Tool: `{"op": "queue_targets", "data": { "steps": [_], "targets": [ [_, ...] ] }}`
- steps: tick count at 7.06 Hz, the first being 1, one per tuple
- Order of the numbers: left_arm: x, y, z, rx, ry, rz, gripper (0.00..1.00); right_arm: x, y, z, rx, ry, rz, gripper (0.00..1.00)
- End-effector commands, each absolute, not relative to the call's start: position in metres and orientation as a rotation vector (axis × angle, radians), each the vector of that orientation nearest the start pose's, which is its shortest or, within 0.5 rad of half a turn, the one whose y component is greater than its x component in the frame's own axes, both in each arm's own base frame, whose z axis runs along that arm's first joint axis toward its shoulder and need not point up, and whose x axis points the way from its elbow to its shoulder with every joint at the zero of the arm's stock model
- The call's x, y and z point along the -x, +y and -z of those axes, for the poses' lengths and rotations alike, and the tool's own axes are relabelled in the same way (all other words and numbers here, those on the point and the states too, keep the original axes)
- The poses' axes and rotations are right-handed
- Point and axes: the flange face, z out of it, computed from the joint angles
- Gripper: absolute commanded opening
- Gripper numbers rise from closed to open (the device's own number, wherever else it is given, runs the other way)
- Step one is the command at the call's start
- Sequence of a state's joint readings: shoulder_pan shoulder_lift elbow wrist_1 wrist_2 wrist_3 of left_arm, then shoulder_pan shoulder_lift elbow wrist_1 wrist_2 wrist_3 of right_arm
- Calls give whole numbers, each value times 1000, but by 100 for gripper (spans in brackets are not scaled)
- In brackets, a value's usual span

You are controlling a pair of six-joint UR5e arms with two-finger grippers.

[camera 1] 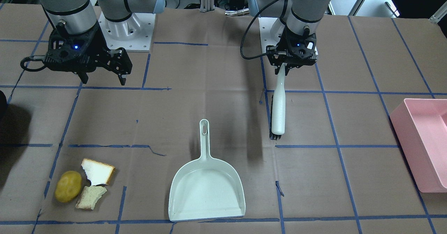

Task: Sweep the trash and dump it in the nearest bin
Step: 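Lift the brush with the left gripper and carry it farther from the robot, then reach the right gripper to the white dustpan handle and grasp it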

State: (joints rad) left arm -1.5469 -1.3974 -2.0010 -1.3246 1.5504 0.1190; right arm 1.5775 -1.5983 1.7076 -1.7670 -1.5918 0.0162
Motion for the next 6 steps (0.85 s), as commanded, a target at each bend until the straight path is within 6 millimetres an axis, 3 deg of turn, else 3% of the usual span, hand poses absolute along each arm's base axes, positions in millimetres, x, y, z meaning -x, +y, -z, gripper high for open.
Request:
{"op": "queue_targets", "data": {
  "steps": [1, 3, 6],
  "targets": [
    [105, -444, -384, -109, 3174, -29, 4, -153, -497, -454, 35, 3140, 169, 100],
    [105, -442, -396, -102, 3169, 24, 3, -187, -518, -454, 52, 3136, 176, 100],
    [103, -454, -384, -93, 3166, 65, 0, -241, -539, -446, 47, 3130, 169, 100]
  ]
}}
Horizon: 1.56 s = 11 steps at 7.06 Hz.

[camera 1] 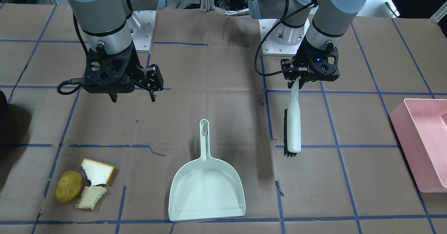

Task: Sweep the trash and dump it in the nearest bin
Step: 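Reach the right gripper to the white dustpan handle and grasp it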

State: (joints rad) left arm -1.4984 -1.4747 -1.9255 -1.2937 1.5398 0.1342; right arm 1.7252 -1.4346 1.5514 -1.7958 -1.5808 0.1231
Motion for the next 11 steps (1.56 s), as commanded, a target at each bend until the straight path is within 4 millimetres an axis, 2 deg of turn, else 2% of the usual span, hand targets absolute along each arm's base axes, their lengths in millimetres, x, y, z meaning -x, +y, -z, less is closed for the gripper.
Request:
{"op": "queue_targets", "data": {
  "steps": [1, 2, 3, 6, 7, 9, 10, 11],
  "targets": [
    [103, -455, -383, -33, 3168, 62, 0, -267, -547, -440, 53, 3138, 166, 100],
    [103, -456, -384, 16, 3170, 67, 0, -290, -556, -434, 46, 3135, 166, 100],
    [104, -456, -384, 173, 3178, 62, 0, -314, -563, -427, 37, 3131, 160, 100],
    [105, -455, -384, 102, 3190, 67, 0, -379, -576, -391, 85, 3139, 114, 100],
    [105, -457, -388, 113, 3187, 81, 0, -385, -577, -370, 96, 3154, 64, 100],
    [105, -456, -391, 30, 3181, 99, 0, -385, -575, -352, 12, 3167, 17, 100],
    [105, -455, -393, -31, 3180, 106, 0, -383, -569, -336, 3, 3177, -28, 100],
    [105, -455, -390, -7, 3179, 93, 1, -383, -568, -324, -16, 3178, -36, 100]
  ]
}}
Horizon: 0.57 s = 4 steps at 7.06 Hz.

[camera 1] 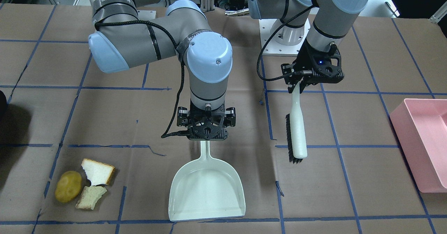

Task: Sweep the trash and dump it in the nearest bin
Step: 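Reach the right gripper to the white dustpan handle and grasp it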

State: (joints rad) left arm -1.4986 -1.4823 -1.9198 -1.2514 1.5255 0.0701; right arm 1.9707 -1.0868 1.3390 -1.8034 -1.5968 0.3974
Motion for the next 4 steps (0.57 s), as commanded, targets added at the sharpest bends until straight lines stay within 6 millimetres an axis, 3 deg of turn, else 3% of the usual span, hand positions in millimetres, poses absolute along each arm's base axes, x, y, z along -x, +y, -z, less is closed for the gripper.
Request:
{"op": "queue_targets", "data": {
  "steps": [1, 4],
  "targets": [
    [105, -456, -393, -5, 3178, 102, 5, -384, -574, -317, -25, 3151, 66, 100],
    [108, -452, -389, -12, 3190, 92, 5, -382, -582, -279, -41, 3174, 115, 100]
  ]
}}
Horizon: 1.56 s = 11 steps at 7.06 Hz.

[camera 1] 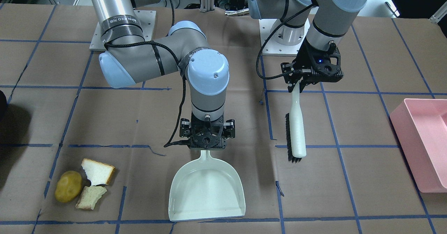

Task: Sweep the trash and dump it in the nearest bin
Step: 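Lift the dustpan with the right gripper and move it toward the trash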

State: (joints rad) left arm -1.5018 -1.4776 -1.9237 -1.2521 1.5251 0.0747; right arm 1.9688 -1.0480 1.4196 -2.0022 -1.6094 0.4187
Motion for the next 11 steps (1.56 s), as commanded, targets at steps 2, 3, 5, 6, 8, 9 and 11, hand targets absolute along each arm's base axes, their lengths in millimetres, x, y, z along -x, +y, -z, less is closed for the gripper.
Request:
{"op": "queue_targets", "data": {
  "steps": [2, 3, 5, 6, 8, 9, 11],
  "targets": [
    [107, -453, -387, -7, 3186, 84, 3, -383, -587, -256, -66, 3197, 111, 100],
    [107, -453, -386, -11, 3180, 80, 2, -382, -583, -243, -106, 3200, 75, 100],
    [107, -451, -388, -14, 3176, 87, 0, -379, -578, -223, -109, 3173, 158, 100],
    [107, -453, -385, -9, 3176, 75, 0, -377, -576, -224, -112, 3173, 161, 100],
    [107, -454, -382, -1, 3177, 65, 0, -379, -572, -222, -125, 3168, 142, 100],
    [107, -454, -382, 25, 3177, 67, 0, -380, -572, -224, -128, 3167, 147, 100],
    [107, -454, -384, 23, 3175, 72, 0, -379, -573, -226, -129, 3173, 158, 71]
  ]
}}
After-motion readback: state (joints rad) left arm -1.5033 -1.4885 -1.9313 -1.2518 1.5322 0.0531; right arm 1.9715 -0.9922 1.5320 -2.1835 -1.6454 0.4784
